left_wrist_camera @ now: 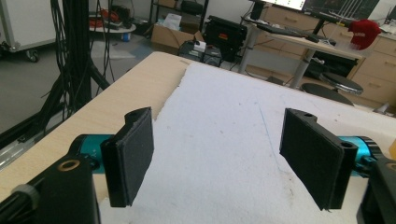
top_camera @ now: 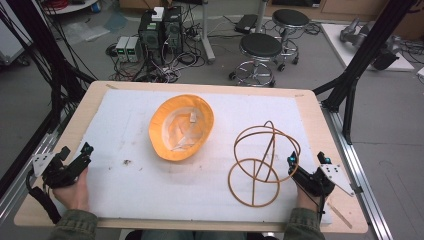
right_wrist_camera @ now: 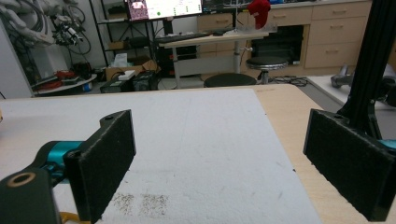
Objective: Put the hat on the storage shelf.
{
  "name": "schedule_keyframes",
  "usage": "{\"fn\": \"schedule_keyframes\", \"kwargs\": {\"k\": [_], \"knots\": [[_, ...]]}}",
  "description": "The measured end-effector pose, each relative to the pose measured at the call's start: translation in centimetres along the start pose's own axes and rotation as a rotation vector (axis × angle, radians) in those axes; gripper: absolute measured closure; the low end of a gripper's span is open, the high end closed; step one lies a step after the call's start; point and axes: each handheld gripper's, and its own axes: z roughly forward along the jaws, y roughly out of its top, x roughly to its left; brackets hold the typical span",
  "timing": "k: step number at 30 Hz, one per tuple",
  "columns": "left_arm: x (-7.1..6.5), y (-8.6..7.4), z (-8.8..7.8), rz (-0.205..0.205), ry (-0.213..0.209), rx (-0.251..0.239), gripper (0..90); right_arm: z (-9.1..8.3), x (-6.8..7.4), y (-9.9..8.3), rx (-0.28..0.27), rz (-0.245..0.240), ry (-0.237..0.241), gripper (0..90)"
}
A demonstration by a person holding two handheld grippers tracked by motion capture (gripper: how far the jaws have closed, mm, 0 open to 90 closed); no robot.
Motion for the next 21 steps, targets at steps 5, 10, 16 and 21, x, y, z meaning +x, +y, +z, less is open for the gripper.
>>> {"fn": "schedule_keyframes", "kwargs": {"k": [5, 10, 16, 21], "knots": [[0.07, -0.12, 0.16, -0.011, -0.008, 0.016, 26.3, 0.02, -0.04, -0.01, 0.003, -0.002, 0.002, 8.1], [0.09, -0.14, 0.22, -0.013, -0.018, 0.021, 26.3, 0.05, -0.04, -0.03, 0.005, -0.002, 0.001, 8.1], [-0.12, -0.27, 0.34, -0.02, -0.046, 0.038, 26.3, 0.26, -0.03, -0.05, 0.014, 0.004, 0.012, 8.1], [-0.48, 0.21, 0.82, -0.031, -0.113, 0.046, 26.4, 0.19, -0.01, -0.12, 0.019, 0.005, 0.019, 8.1]]}}
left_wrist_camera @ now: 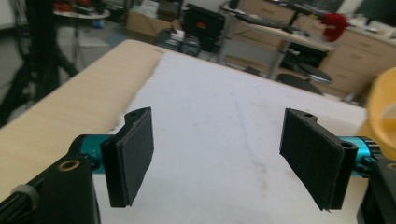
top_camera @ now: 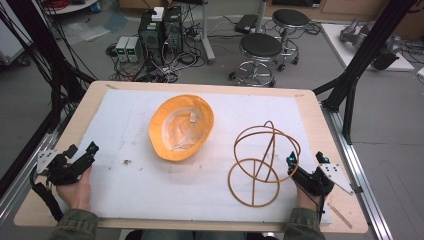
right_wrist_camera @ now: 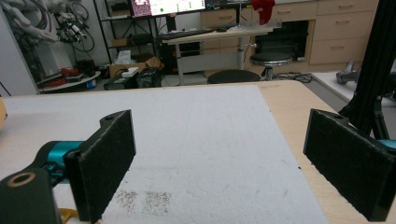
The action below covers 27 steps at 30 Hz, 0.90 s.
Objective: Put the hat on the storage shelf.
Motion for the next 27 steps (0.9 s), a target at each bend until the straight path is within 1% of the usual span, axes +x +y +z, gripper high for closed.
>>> {"fn": "schedule_keyframes", "kwargs": {"k": [2, 3, 4, 6, 9, 12, 15, 17, 20, 22, 23, 24, 27], "knots": [[-0.3, 0.2, 0.1, 0.0, -0.027, -0.005, 27.0, 0.0, 0.1, 0.0, 0.007, 0.006, 0.001, 8.1], [-0.6, 0.4, 0.3, 0.021, -0.037, -0.001, 28.3, 0.1, 0.0, 0.0, 0.002, -0.001, 0.004, 8.2], [-0.6, 0.4, 0.3, 0.021, -0.037, -0.001, 28.6, 0.1, 0.0, 0.0, 0.002, -0.001, 0.004, 8.2], [-0.8, 0.5, 0.4, 0.043, -0.042, 0.004, 28.6, 0.1, 0.0, 0.0, 0.007, 0.001, 0.003, 8.1], [-1.0, 0.8, 0.5, 0.061, -0.05, 0.013, 28.2, 0.1, 0.0, 0.0, 0.004, 0.006, 0.004, 8.1], [-1.3, 1.0, 0.7, 0.077, -0.058, 0.016, 28.4, 0.1, 0.0, 0.0, 0.007, -0.002, 0.007, 8.1], [-1.6, 1.4, 1.0, 0.08, -0.066, 0.031, 28.1, 0.1, 0.0, 0.0, 0.007, -0.003, 0.009, 8.1], [-2.0, 1.9, 1.3, 0.077, -0.084, 0.048, 27.5, 0.1, 0.0, 0.0, 0.007, -0.002, 0.008, 8.1], [-2.6, 2.5, 1.9, 0.065, -0.109, 0.05, 28.6, 0.1, 0.0, 0.0, 0.008, 0.0, 0.003, 8.1], [-3.0, 3.0, 2.4, 0.052, -0.117, 0.058, 28.5, 0.1, 0.0, -0.1, 0.007, 0.001, 0.001, 8.1], [-3.5, 3.4, 3.0, 0.051, -0.124, 0.055, 28.6, 0.2, 0.0, -0.1, 0.012, 0.0, 0.0, 8.1], [-3.5, 3.4, 3.0, 0.051, -0.124, 0.055, 29.1, 0.2, 0.0, -0.1, 0.012, 0.0, 0.0, 8.1], [-4.3, 3.8, 3.9, 0.069, -0.121, 0.061, 29.1, 0.1, 0.0, -0.1, 0.007, 0.005, 0.007, 8.1]]}}
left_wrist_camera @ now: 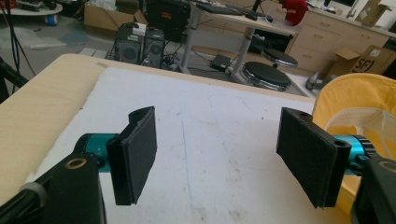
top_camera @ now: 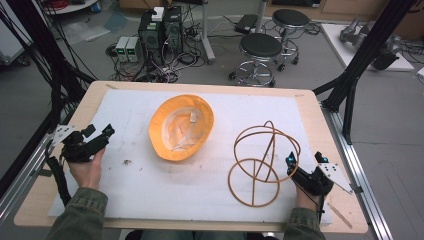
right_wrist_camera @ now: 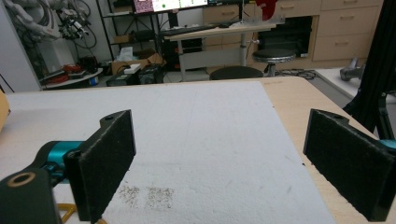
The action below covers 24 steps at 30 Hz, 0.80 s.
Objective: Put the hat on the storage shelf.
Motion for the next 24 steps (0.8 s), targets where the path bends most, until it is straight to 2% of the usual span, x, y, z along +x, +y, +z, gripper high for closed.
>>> {"fn": "schedule_keyframes", "kwargs": {"k": [4, 11, 13, 14, 16, 20, 21, 23, 24], "knots": [[-1.0, 0.5, 1.1, 0.018, -0.023, 0.009, 28.9, 0.0, 0.0, 0.0, 0.001, 0.0, 0.002, 8.1], [-2.1, 0.9, 2.1, 0.049, -0.061, 0.038, 29.1, -0.1, 0.3, 0.1, -0.007, -0.014, 0.011, 8.1], [-2.3, 0.8, 2.5, 0.035, -0.073, 0.039, 29.8, -0.1, 0.4, 0.2, -0.005, -0.024, 0.015, 8.1], [-2.3, 0.4, 3.1, 0.026, -0.078, 0.068, 29.7, -0.1, 0.5, 0.2, -0.007, -0.026, 0.017, 8.1], [-2.3, 0.1, 3.7, 0.028, -0.088, 0.086, 29.7, -0.1, 0.5, 0.2, -0.009, -0.036, 0.018, 8.1], [-2.6, -0.1, 4.2, 0.013, -0.114, 0.089, 30.2, 0.1, 0.6, 0.2, -0.007, -0.041, 0.02, 8.1], [-2.9, 0.0, 4.7, 0.025, -0.125, 0.106, 30.1, 0.1, 0.6, 0.2, -0.005, -0.041, 0.02, 8.1], [-3.2, 0.1, 4.9, 0.036, -0.135, 0.109, 29.9, 0.1, 0.6, 0.2, -0.004, -0.042, 0.021, 8.1], [-3.6, 0.3, 5.1, 0.058, -0.146, 0.11, 29.7, 0.0, 0.6, 0.2, -0.007, -0.045, 0.023, 8.1]]}}
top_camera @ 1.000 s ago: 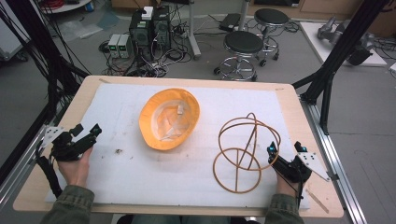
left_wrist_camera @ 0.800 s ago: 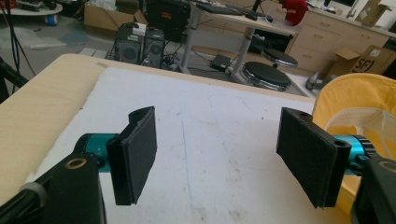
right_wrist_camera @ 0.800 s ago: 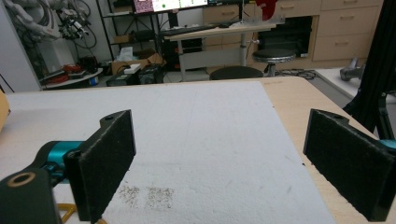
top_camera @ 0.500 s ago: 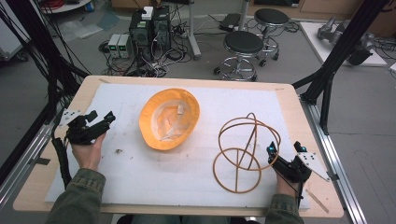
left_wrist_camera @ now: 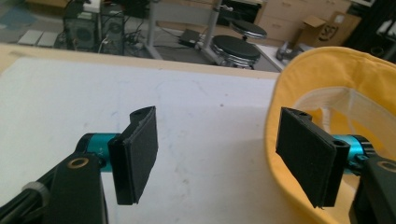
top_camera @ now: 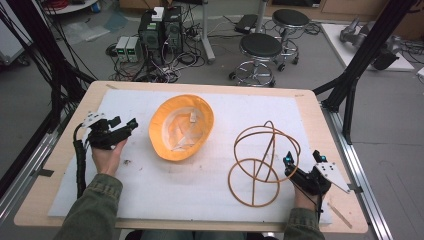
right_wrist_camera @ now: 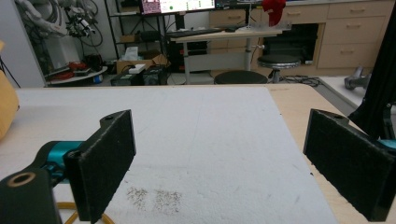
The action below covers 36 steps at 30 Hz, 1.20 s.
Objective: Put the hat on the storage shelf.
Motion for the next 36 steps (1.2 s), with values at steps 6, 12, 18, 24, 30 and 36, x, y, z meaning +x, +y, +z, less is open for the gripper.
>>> {"fn": "schedule_keyframes", "kwargs": {"k": [6, 12, 18, 24, 30, 36], "knots": [[-1.3, 0.8, 1.9, 0.073, -0.021, 0.018, 30.4, 0.0, -0.1, 0.0, -0.004, 0.003, -0.001, 8.1], [-2.0, 1.3, 4.4, 0.085, -0.068, 0.062, 31.0, 0.1, 0.0, 0.0, 0.0, -0.007, 0.002, 8.1], [-2.6, 1.3, 7.0, 0.087, -0.098, 0.132, 32.1, 0.1, -0.1, 0.0, 0.001, -0.003, 0.002, 8.1], [-3.6, 0.5, 8.0, 0.144, -0.067, 0.169, 64.3, 0.2, -0.1, 0.0, 0.004, -0.007, 0.002, 8.1], [-3.7, 1.0, 7.4, 0.098, -0.129, 0.162, 86.7, 0.1, -0.1, 0.0, -0.005, -0.004, -0.002, 8.1], [-3.4, 1.4, 6.9, 0.061, -0.179, 0.145, 86.9, 0.1, -0.1, 0.0, -0.006, -0.006, -0.001, 8.1]]}}
